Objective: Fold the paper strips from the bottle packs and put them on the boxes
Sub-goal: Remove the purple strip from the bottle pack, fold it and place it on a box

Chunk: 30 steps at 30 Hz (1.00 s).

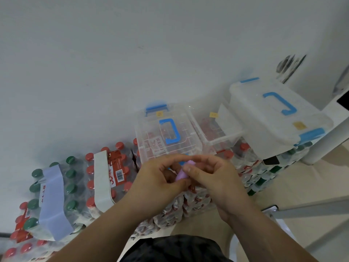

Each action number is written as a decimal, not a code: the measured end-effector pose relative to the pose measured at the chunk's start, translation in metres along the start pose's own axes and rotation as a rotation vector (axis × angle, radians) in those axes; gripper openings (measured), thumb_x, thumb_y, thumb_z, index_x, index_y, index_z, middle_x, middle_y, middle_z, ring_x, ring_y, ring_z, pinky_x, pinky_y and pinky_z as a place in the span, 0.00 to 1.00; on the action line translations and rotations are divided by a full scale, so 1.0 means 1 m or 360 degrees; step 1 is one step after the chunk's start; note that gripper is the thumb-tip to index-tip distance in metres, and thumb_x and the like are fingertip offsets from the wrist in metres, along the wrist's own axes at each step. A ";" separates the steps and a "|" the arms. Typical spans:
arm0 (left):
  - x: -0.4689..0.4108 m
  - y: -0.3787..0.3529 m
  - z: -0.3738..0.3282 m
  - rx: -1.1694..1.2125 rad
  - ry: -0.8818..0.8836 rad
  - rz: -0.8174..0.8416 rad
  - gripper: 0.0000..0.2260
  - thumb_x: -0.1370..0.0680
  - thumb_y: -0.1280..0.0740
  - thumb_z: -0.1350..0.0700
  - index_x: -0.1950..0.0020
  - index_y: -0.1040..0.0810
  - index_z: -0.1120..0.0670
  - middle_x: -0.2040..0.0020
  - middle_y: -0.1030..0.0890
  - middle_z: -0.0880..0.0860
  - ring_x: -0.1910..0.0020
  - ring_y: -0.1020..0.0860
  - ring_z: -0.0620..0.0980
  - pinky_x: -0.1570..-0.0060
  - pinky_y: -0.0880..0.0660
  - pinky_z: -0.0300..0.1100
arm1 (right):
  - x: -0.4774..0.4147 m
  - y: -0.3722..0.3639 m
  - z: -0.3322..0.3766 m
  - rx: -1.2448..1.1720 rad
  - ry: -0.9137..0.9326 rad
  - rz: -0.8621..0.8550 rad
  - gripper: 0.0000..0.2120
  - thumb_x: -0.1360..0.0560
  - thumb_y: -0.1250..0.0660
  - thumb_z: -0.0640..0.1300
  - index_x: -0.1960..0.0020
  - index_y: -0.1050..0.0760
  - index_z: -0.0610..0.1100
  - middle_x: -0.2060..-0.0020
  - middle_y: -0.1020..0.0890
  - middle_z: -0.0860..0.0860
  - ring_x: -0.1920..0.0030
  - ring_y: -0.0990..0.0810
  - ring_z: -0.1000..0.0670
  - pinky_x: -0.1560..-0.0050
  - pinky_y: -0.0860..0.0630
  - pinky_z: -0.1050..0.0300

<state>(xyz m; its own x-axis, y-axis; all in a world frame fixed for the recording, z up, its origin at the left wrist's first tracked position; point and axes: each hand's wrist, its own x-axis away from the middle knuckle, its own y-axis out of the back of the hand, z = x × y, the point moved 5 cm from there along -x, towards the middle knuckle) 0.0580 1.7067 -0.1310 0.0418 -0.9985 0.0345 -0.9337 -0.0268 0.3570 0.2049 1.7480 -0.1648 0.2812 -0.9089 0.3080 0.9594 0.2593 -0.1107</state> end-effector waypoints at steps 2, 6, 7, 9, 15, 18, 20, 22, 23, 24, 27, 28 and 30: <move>-0.003 -0.004 -0.002 -0.0022 -0.0030 -0.0023 0.13 0.24 0.27 0.57 0.41 0.18 0.45 0.55 0.14 0.52 0.62 0.14 0.52 0.58 0.16 0.52 | 0.001 0.002 -0.002 0.0046 0.0034 0.0041 0.08 0.28 0.24 0.46 0.50 0.14 0.45 0.58 0.11 0.46 0.53 0.12 0.50 0.47 0.16 0.52; -0.010 -0.008 0.004 -0.0002 0.0033 0.0059 0.18 0.26 0.25 0.59 0.38 0.19 0.44 0.54 0.15 0.51 0.60 0.14 0.49 0.55 0.16 0.49 | -0.003 0.004 -0.001 0.0078 0.0110 -0.0002 0.06 0.25 0.26 0.45 0.59 0.13 0.45 0.62 0.12 0.45 0.56 0.13 0.49 0.52 0.17 0.57; -0.013 -0.006 0.005 0.0011 0.0065 0.0092 0.22 0.27 0.24 0.59 0.36 0.21 0.43 0.54 0.16 0.51 0.60 0.14 0.50 0.55 0.16 0.48 | -0.006 0.005 -0.002 0.0088 0.0123 -0.0035 0.07 0.25 0.26 0.46 0.59 0.14 0.45 0.62 0.12 0.46 0.56 0.13 0.48 0.51 0.17 0.54; -0.021 0.005 0.008 -0.0016 0.0098 0.0092 0.25 0.27 0.24 0.56 0.34 0.24 0.40 0.53 0.16 0.50 0.59 0.15 0.49 0.56 0.17 0.43 | -0.012 0.008 -0.004 0.0110 0.0140 -0.0093 0.09 0.24 0.27 0.47 0.60 0.15 0.44 0.62 0.12 0.48 0.54 0.13 0.51 0.48 0.18 0.51; -0.054 0.062 0.040 -0.0980 0.0032 -0.0151 0.14 0.24 0.30 0.47 0.38 0.21 0.40 0.35 0.25 0.44 0.34 0.28 0.45 0.32 0.30 0.47 | -0.025 0.007 -0.014 0.0106 0.0154 -0.0112 0.14 0.19 0.33 0.46 0.59 0.15 0.42 0.55 0.12 0.53 0.44 0.19 0.65 0.27 0.30 0.51; -0.072 0.075 0.054 -0.1210 0.0068 -0.0029 0.14 0.25 0.28 0.45 0.39 0.20 0.41 0.25 0.32 0.47 0.26 0.35 0.51 0.26 0.38 0.51 | -0.027 -0.002 -0.022 0.0147 0.0158 -0.0133 0.15 0.18 0.35 0.49 0.59 0.16 0.45 0.51 0.13 0.51 0.44 0.18 0.61 0.29 0.27 0.45; -0.078 0.075 0.058 -0.1254 0.0012 0.0149 0.14 0.26 0.29 0.42 0.42 0.19 0.42 0.28 0.28 0.47 0.27 0.33 0.49 0.26 0.36 0.50 | -0.026 -0.009 -0.025 0.0162 0.0189 -0.0166 0.16 0.18 0.36 0.51 0.59 0.17 0.47 0.44 0.17 0.54 0.41 0.19 0.60 0.30 0.25 0.44; -0.078 0.071 0.056 -0.1272 -0.0115 0.0269 0.16 0.26 0.28 0.42 0.42 0.17 0.46 0.36 0.21 0.47 0.33 0.28 0.46 0.29 0.33 0.46 | -0.026 -0.015 -0.027 0.0157 0.0198 -0.0193 0.16 0.18 0.36 0.51 0.59 0.17 0.47 0.42 0.21 0.66 0.37 0.22 0.62 0.30 0.26 0.46; -0.076 0.070 0.054 -0.1239 -0.0185 0.0275 0.16 0.27 0.27 0.44 0.41 0.17 0.48 0.39 0.19 0.46 0.36 0.27 0.44 0.31 0.33 0.43 | -0.026 -0.018 -0.027 0.0149 0.0193 -0.0201 0.15 0.18 0.36 0.51 0.59 0.17 0.47 0.44 0.23 0.72 0.35 0.24 0.62 0.29 0.27 0.46; -0.072 0.071 0.050 -0.1209 -0.0229 0.0259 0.17 0.27 0.26 0.46 0.40 0.17 0.50 0.41 0.20 0.45 0.39 0.28 0.42 0.33 0.34 0.38 | -0.026 -0.021 -0.027 0.0140 0.0186 -0.0205 0.14 0.18 0.36 0.50 0.58 0.17 0.48 0.45 0.24 0.76 0.31 0.26 0.61 0.29 0.27 0.47; -0.061 0.069 0.054 -0.1208 -0.0296 0.0257 0.18 0.26 0.27 0.45 0.39 0.18 0.51 0.42 0.20 0.45 0.41 0.27 0.42 0.39 0.40 0.31 | -0.030 -0.025 -0.029 0.0149 0.0192 -0.0284 0.11 0.19 0.36 0.51 0.54 0.17 0.51 0.43 0.24 0.77 0.29 0.28 0.58 0.32 0.24 0.50; -0.059 0.069 0.057 -0.1242 -0.0296 0.0289 0.18 0.26 0.29 0.43 0.40 0.17 0.50 0.43 0.18 0.46 0.42 0.25 0.45 0.40 0.38 0.33 | -0.032 -0.024 -0.030 0.0133 0.0175 -0.0339 0.09 0.19 0.36 0.51 0.49 0.17 0.52 0.40 0.22 0.73 0.32 0.25 0.58 0.35 0.22 0.53; -0.055 0.066 0.058 -0.1311 -0.0354 0.0405 0.21 0.27 0.34 0.38 0.42 0.17 0.49 0.44 0.18 0.47 0.41 0.24 0.49 0.38 0.34 0.37 | -0.037 -0.020 -0.032 0.0081 0.0135 -0.0462 0.10 0.18 0.36 0.49 0.39 0.20 0.52 0.35 0.21 0.61 0.38 0.19 0.58 0.41 0.18 0.57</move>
<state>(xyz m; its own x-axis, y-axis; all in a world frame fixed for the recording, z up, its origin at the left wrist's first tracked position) -0.0264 1.7568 -0.1637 -0.2819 -0.9580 0.0527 -0.3499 0.1538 0.9241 0.1741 1.7660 -0.2044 -0.0054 -0.9709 0.2396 0.9998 -0.0010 0.0184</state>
